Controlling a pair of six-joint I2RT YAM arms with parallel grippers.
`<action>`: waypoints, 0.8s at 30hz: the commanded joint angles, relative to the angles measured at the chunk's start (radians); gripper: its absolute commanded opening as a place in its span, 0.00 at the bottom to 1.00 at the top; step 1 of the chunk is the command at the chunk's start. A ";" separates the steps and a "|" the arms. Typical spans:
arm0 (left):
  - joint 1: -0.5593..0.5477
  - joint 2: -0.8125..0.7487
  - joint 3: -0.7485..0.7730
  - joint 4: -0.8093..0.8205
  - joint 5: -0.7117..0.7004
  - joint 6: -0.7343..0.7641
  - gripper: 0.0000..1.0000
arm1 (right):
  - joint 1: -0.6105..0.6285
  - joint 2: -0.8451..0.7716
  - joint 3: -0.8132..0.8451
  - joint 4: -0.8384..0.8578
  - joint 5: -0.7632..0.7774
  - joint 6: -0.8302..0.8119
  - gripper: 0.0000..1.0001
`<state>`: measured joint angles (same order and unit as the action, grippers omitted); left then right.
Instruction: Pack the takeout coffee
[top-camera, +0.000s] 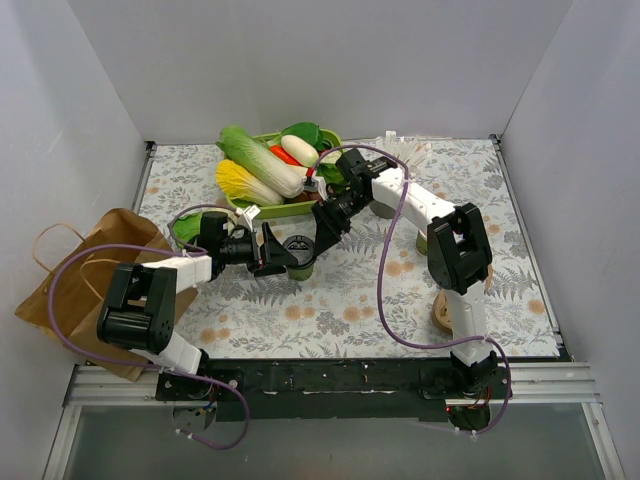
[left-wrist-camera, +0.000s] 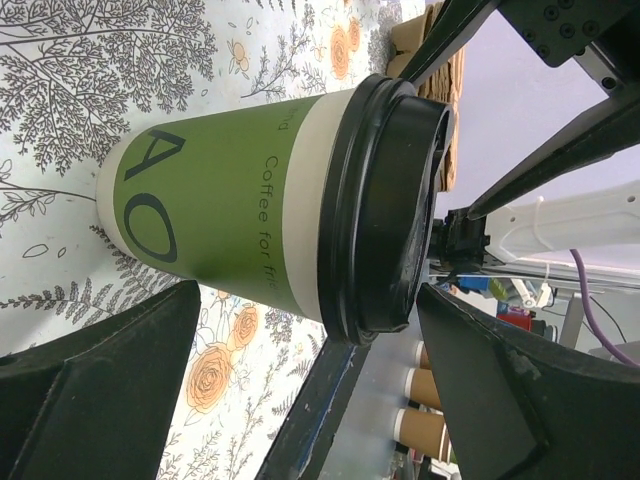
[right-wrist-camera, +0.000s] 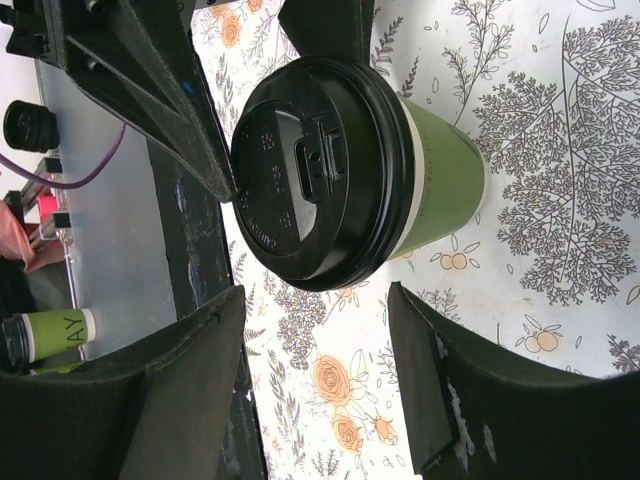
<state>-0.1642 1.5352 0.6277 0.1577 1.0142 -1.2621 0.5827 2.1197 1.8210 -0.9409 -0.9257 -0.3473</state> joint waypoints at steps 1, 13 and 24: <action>0.012 0.006 -0.022 0.068 0.027 -0.031 0.90 | -0.004 -0.047 -0.002 0.010 -0.005 -0.004 0.67; 0.017 0.011 0.046 0.086 0.101 -0.060 0.95 | -0.021 -0.017 0.061 0.034 -0.005 0.060 0.68; 0.025 0.062 0.107 0.028 0.021 -0.079 0.96 | -0.050 0.063 0.070 0.134 -0.081 0.241 0.70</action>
<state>-0.1524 1.5753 0.6952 0.1963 1.0603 -1.3251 0.5365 2.1418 1.8462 -0.8654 -0.9447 -0.1978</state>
